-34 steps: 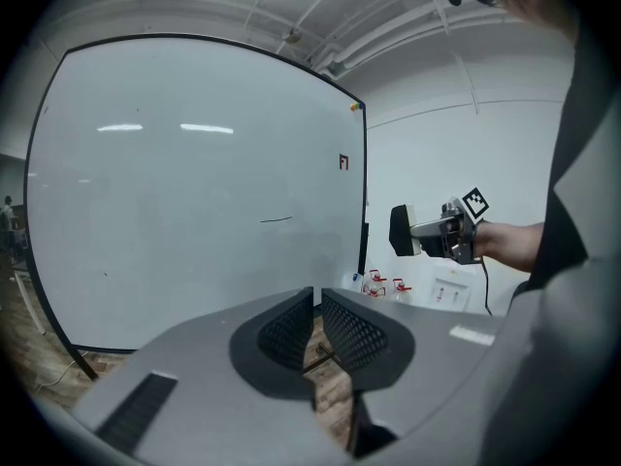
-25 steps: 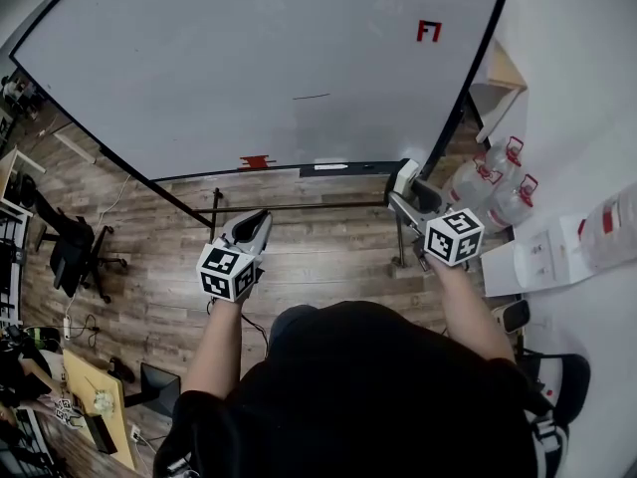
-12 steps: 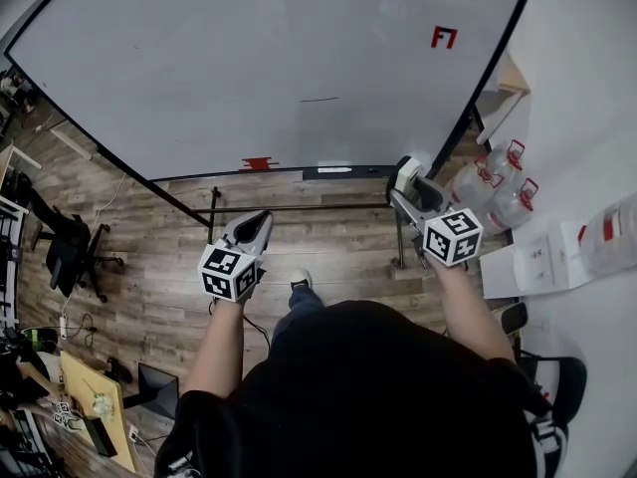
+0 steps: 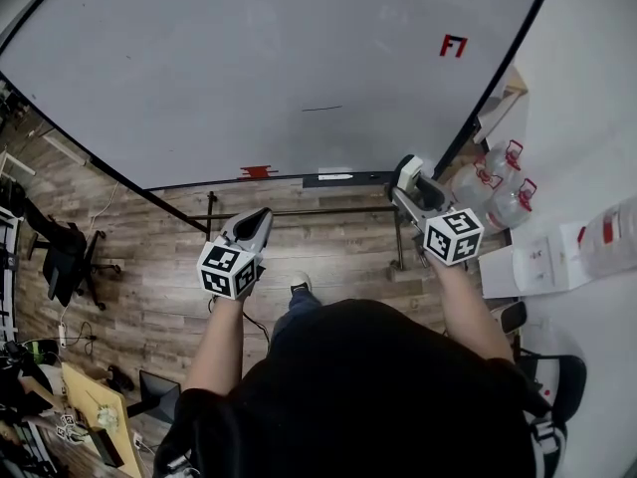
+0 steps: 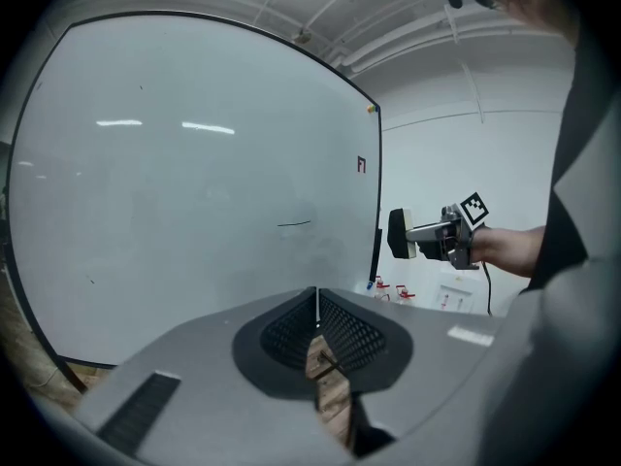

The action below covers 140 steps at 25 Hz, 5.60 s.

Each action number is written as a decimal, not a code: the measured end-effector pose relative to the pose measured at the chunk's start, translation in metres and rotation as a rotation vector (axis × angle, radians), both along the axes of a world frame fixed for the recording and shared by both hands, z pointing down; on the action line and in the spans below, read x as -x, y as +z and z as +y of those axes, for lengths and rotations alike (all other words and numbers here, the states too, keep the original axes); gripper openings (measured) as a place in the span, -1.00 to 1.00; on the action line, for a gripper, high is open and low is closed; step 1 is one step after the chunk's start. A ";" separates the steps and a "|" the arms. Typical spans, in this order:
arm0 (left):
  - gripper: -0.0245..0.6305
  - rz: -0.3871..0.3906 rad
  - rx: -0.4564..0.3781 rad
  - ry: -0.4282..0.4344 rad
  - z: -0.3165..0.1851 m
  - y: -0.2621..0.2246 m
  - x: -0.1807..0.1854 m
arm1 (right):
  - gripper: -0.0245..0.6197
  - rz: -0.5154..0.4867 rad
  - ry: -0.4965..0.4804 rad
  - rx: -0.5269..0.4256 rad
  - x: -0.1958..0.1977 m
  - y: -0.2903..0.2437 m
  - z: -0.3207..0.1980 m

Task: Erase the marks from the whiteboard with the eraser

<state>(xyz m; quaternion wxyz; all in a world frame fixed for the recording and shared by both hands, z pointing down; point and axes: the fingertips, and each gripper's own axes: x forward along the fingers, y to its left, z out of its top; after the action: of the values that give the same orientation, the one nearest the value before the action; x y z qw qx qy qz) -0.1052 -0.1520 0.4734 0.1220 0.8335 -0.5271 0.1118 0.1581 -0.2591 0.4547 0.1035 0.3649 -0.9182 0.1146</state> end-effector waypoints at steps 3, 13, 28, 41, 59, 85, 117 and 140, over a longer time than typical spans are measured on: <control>-0.86 0.001 0.004 0.011 -0.008 0.003 0.004 | -0.21 0.005 0.013 -0.001 0.003 0.001 -0.006; -0.86 -0.003 0.020 0.035 -0.031 0.009 0.021 | -0.21 -0.001 0.044 0.003 0.016 0.008 -0.025; -0.86 0.010 0.045 0.064 -0.055 0.021 0.039 | -0.21 0.020 0.100 -0.007 0.031 0.015 -0.047; -0.86 0.012 0.069 0.063 -0.069 0.033 0.061 | -0.21 0.039 0.161 -0.051 0.043 0.017 -0.073; -0.86 0.021 0.119 0.047 -0.091 0.055 0.093 | -0.21 0.229 0.216 -0.293 0.105 0.000 -0.137; -0.86 0.031 0.148 0.049 -0.095 0.072 0.117 | -0.21 0.265 0.290 -0.325 0.142 0.005 -0.150; -0.86 0.029 0.162 -0.013 -0.057 0.074 0.156 | -0.21 0.308 0.036 -0.362 0.297 0.014 -0.110; -0.86 0.029 0.160 -0.032 -0.058 0.076 0.151 | -0.21 0.353 -0.009 -0.376 0.311 0.025 -0.110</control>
<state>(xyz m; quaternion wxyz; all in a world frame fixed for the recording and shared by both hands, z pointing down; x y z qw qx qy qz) -0.2557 -0.2099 0.5494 0.1978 0.8141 -0.5278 0.1395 -0.1529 -0.3688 0.4800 0.1933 0.3879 -0.8926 -0.1241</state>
